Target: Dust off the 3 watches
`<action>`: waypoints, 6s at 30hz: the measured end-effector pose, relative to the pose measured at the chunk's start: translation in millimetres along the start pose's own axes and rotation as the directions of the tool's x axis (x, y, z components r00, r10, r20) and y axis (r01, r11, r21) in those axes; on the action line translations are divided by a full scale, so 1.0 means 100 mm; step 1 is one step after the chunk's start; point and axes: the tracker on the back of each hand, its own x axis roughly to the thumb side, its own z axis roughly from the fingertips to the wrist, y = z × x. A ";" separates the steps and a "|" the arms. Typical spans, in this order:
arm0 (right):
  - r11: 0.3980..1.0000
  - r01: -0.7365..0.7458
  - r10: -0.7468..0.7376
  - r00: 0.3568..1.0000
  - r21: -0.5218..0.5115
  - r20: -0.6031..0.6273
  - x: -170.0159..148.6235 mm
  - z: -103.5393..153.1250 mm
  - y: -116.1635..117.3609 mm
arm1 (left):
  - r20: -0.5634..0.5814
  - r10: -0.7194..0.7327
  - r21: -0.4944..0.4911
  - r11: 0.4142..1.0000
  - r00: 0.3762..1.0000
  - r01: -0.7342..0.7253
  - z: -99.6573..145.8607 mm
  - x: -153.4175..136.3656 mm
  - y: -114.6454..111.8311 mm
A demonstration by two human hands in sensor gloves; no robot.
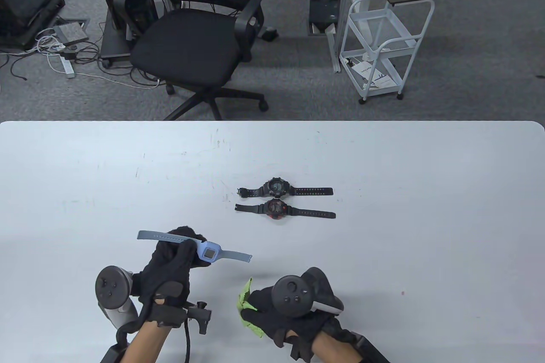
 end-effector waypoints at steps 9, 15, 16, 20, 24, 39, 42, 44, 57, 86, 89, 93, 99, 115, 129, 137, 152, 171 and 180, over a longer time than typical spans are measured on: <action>0.959 -0.248 0.246 0.969 0.141 0.028 0.14 -0.11 0.28 | -0.016 -0.009 -0.007 1.000 1.000 0.009 -0.01 -0.01 -0.01; 0.908 -0.359 0.354 0.933 0.217 0.062 0.23 -0.13 0.43 | -0.021 -0.016 -0.016 1.000 1.000 0.015 -0.02 -0.02 -0.01; 0.904 -0.370 0.365 0.929 0.213 0.064 0.24 -0.13 0.43 | -0.022 -0.018 -0.016 1.000 1.000 0.018 -0.02 -0.02 -0.01; 0.896 -0.393 0.388 0.919 0.208 0.067 0.25 -0.12 0.44 | -0.029 -0.017 -0.015 1.000 0.999 0.017 -0.03 -0.03 -0.01; 0.843 -0.510 0.505 0.860 0.170 0.072 0.30 -0.11 0.42 | -0.031 -0.025 -0.009 1.000 0.999 0.024 -0.03 -0.03 0.00; 0.885 -0.464 0.466 0.878 0.045 -0.112 0.07 0.02 0.00 | -0.059 -0.017 0.011 1.000 0.998 0.018 -0.03 -0.07 0.01; 0.948 -0.317 0.312 0.934 -0.001 -0.173 -0.10 0.09 -0.17 | -0.078 -0.007 0.009 1.000 0.997 0.008 -0.04 -0.09 0.01; 0.979 -0.191 0.172 0.961 -0.070 -0.214 -0.26 0.14 -0.28 | -0.087 0.002 0.008 1.000 0.996 -0.001 -0.04 -0.11 0.01; 0.742 0.337 -0.597 0.726 -0.580 -0.341 -1.55 0.71 -0.65 | -0.183 0.024 -0.028 0.999 0.983 -0.029 -0.11 -0.18 -0.20; 0.379 0.361 -0.857 0.485 -0.852 -0.175 -1.85 0.96 -0.64 | -0.578 0.035 0.031 0.999 0.815 -0.021 -0.47 -0.91 -2.14; 0.382 0.365 -0.855 0.488 -0.849 -0.175 -1.85 0.95 -0.64 | -0.566 -0.001 0.049 0.998 0.824 0.035 -0.46 -0.89 -2.07; 0.401 0.363 -0.848 0.494 -0.841 -0.191 -1.85 0.94 -0.63 | -0.540 -0.058 0.055 0.993 0.840 0.104 -0.46 -0.85 -1.95; 0.421 0.365 -0.842 0.497 -0.830 -0.209 -1.85 0.94 -0.62 | -0.550 -0.018 0.108 0.990 0.835 0.092 -0.43 -0.87 -1.75; 0.503 0.350 -0.806 0.520 -0.791 -0.282 -1.86 0.90 -0.58 | -0.534 -0.002 0.189 0.974 0.845 0.122 -0.43 -0.81 -0.94; 0.631 0.355 -0.693 0.657 -0.690 -0.296 -1.68 0.75 -0.62 | -0.163 -0.206 -0.090 0.977 0.965 0.194 -0.54 -0.11 -0.21; 0.814 0.260 -0.479 0.806 -0.519 -0.348 -1.43 0.58 -0.58 | 0.077 -0.578 -0.269 0.773 0.813 0.575 -0.38 -0.23 -0.15; 0.938 0.135 -0.271 0.859 -0.318 -0.435 -1.40 0.42 -0.42 | 0.215 -0.713 -0.313 0.597 0.667 0.739 -0.28 -0.16 -0.25; 0.895 0.223 -0.395 0.801 -0.386 -0.451 -1.58 0.56 -0.44 | 0.191 -0.719 -0.330 0.594 0.668 0.734 -0.31 -0.18 -0.18; 0.895 0.236 -0.401 0.797 -0.378 -0.452 -1.58 0.56 -0.45 | 0.164 -0.725 -0.332 0.598 0.669 0.730 -0.33 -0.24 -0.14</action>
